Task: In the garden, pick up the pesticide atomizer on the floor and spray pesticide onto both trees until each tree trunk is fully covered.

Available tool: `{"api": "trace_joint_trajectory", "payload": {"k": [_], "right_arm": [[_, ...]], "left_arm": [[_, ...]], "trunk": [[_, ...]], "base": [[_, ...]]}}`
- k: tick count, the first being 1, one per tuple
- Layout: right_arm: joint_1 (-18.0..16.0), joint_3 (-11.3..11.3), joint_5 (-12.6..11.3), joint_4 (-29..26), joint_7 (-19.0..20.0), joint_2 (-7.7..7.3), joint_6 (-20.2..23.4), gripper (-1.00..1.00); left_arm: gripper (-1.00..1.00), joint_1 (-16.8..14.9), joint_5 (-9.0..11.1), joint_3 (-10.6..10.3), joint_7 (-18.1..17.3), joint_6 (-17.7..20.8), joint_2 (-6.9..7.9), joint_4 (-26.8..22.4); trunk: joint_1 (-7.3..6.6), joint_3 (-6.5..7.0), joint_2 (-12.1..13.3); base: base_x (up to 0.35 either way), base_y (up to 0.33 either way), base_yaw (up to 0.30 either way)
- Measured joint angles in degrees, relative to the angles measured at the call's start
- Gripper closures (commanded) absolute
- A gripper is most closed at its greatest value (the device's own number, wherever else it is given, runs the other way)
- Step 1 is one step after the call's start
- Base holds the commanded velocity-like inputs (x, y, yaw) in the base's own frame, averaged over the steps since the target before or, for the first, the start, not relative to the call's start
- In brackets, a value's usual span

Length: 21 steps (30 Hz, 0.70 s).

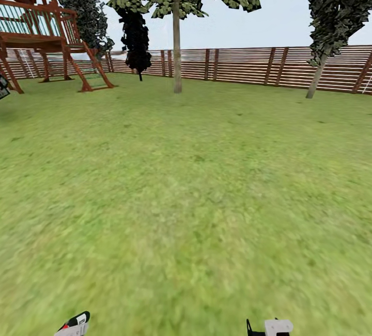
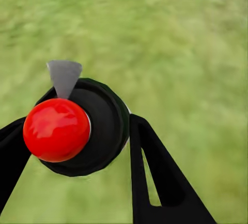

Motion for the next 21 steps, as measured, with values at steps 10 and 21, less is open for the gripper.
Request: {"api": "trace_joint_trajectory", "payload": {"k": [10,21], "right_arm": [[0.0,0.0,0.0,0.02,0.0,0.0,0.0,-1.0],[0.0,0.0,0.0,0.02,0.0,-0.01,0.0,-1.0]], "left_arm": [[1.0,0.0,-0.01,-0.02,0.0,0.09,0.03,0.09],[1.0,0.0,-0.01,-0.02,0.0,0.07,0.03,0.09]], "trunk": [[0.0,0.0,0.0],[0.0,0.0,0.0]], "base": [[0.339,0.0,0.0],[0.339,0.0,0.0]]}}
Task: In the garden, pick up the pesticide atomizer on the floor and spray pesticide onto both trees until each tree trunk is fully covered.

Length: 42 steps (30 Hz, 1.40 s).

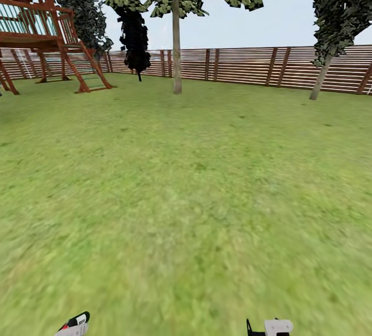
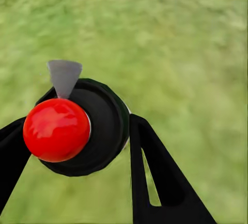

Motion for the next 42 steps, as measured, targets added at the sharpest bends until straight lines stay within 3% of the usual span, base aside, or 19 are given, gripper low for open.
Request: {"api": "trace_joint_trajectory", "payload": {"k": [42], "right_arm": [[0.0,0.0,0.0,-0.03,0.0,0.0,0.0,-1.0]], "left_arm": [[1.0,0.0,0.0,0.0,0.0,-0.03,0.0,0.0]], "trunk": [[0.0,0.0,0.0]], "base": [[0.339,0.0,0.0]]}}
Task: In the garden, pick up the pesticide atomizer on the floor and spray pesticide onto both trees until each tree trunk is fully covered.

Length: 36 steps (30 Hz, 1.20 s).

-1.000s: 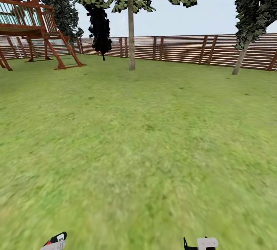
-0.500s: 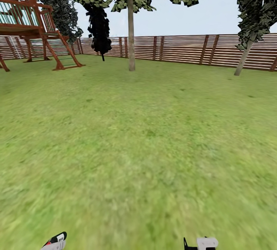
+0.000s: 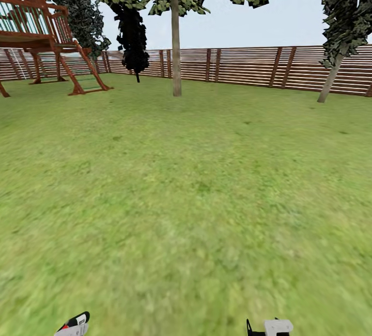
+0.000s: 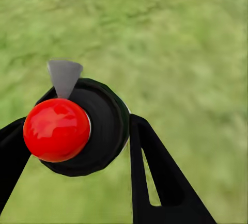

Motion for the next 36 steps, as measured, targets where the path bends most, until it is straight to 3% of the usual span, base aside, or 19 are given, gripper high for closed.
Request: {"api": "trace_joint_trajectory", "payload": {"k": [36], "right_arm": [[0.0,0.0,0.0,0.03,0.0,0.0,0.0,-1.0]], "left_arm": [[1.0,0.0,0.05,0.11,0.0,0.04,0.04,-0.08]], "trunk": [[0.0,0.0,0.0]], "base": [[0.339,0.0,0.0]]}}
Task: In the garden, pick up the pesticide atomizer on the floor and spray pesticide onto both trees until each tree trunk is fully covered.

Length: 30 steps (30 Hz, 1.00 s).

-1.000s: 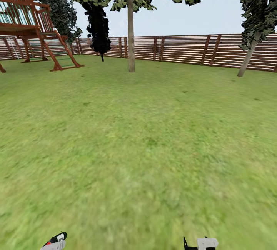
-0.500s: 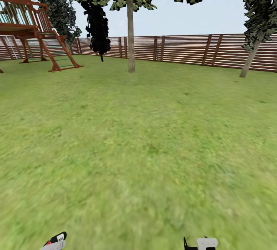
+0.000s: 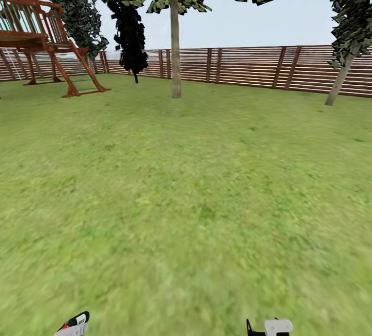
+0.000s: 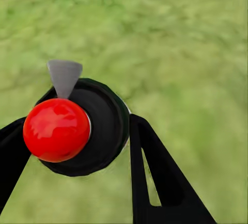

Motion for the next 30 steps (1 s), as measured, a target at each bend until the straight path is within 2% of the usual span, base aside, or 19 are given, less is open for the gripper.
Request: {"api": "trace_joint_trajectory", "payload": {"k": [30], "right_arm": [[0.0,0.0,0.0,-0.03,0.0,0.0,0.0,-1.0]], "left_arm": [[1.0,0.0,0.01,-0.02,0.0,-0.09,0.01,-0.09]], "trunk": [[0.0,0.0,0.0]], "base": [[0.339,0.0,0.0]]}}
